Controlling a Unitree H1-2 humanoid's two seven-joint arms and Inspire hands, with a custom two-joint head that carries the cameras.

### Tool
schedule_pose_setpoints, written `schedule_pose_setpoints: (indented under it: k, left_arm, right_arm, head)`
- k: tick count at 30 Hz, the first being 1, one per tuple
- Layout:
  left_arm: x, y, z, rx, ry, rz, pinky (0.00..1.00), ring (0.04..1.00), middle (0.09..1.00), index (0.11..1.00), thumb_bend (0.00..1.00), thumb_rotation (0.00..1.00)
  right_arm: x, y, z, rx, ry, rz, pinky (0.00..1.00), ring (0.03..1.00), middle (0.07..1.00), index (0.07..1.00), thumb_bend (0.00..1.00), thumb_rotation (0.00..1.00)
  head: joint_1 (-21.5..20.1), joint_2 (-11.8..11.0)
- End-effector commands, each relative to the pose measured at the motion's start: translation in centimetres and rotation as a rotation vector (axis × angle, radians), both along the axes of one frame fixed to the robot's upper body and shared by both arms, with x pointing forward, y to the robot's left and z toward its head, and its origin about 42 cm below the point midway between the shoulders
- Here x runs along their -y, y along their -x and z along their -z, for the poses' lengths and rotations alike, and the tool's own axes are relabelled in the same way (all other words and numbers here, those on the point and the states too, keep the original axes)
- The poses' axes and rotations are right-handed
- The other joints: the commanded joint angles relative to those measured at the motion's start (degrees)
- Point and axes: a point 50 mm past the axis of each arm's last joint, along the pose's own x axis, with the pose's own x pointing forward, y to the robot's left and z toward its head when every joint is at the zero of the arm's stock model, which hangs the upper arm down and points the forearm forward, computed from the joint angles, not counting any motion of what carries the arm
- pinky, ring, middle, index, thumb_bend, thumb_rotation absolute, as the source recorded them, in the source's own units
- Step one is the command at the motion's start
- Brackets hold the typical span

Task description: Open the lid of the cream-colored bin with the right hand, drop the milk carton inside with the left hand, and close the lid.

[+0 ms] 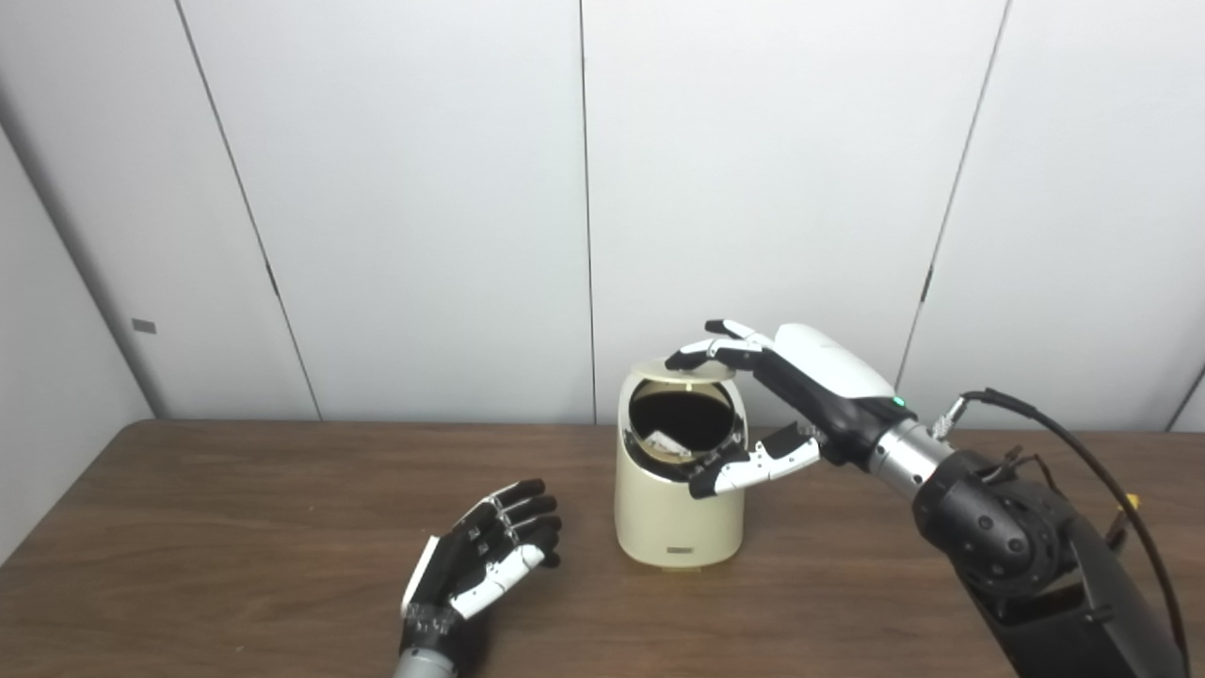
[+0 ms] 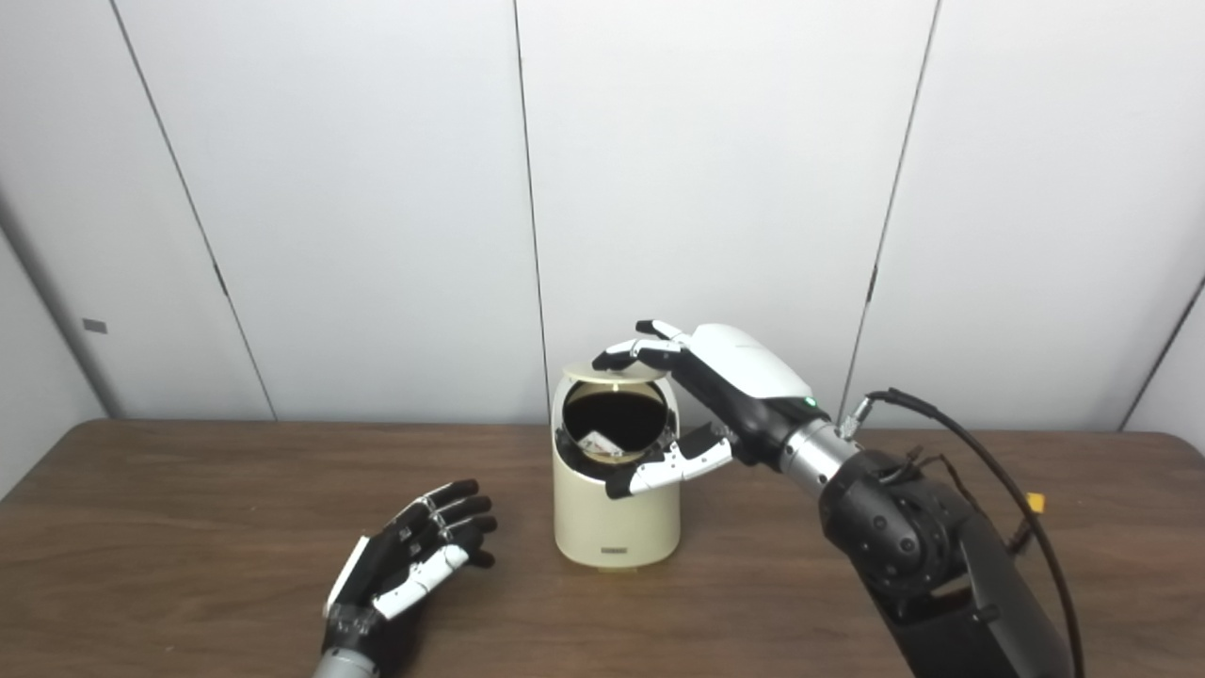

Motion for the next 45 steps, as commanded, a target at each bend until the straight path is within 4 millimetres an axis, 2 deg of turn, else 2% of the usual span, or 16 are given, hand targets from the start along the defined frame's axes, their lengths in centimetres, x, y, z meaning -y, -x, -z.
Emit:
schedule_pose_setpoints:
  k: [1,12,21,29,32,39,45]
  left_arm:
    - [0.2,-0.6,-1.6,0.051,-0.004,0.000,0.54,0.702,0.721,0.758,0.76,0.18]
    - [0.2,-0.5,-1.8,0.052,-0.008,0.000,0.54,0.709,0.726,0.760,0.75,0.18]
    - [0.2,-0.5,-1.7,0.053,-0.006,0.007,0.54,0.699,0.721,0.758,0.75,0.18]
    - [0.2,-0.5,-1.7,0.050,-0.007,0.009,0.55,0.697,0.719,0.756,0.75,0.18]
    - [0.2,-0.5,-1.7,0.051,-0.006,0.009,0.54,0.691,0.718,0.758,0.75,0.18]
    - [0.2,-0.5,-1.8,0.051,0.000,0.012,0.54,0.691,0.720,0.758,0.75,0.18]
    - [0.2,-0.5,-1.8,0.051,-0.005,0.011,0.54,0.692,0.725,0.763,0.76,0.18]
  right_arm:
    - [0.2,0.6,-1.8,0.059,0.005,-0.020,0.85,0.970,0.813,0.791,0.73,0.45]
    - [0.3,1.4,-0.4,0.017,0.012,-0.027,0.84,0.979,0.821,0.797,0.73,0.44]
    - [0.4,1.8,0.9,0.016,0.079,-0.022,0.82,0.985,0.809,0.808,0.73,0.47]
    - [0.5,1.9,2.2,0.064,0.143,-0.035,0.91,0.962,0.794,0.805,0.76,0.39]
    - [0.5,1.9,2.6,0.085,0.191,-0.034,0.99,0.979,0.794,0.809,0.77,0.41]
    - [-0.1,1.9,3.5,0.149,0.365,-0.042,1.00,0.993,0.805,0.801,0.79,0.46]
    - [-0.7,1.9,3.9,0.155,0.520,-0.014,1.00,1.000,0.825,0.828,0.80,0.56]
  head:
    - [0.1,0.1]
    - [0.3,0.7]
    - [0.4,1.1]
    - [0.4,1.3]
    - [0.4,1.3]
    - [0.6,1.4]
    - [0.6,1.4]
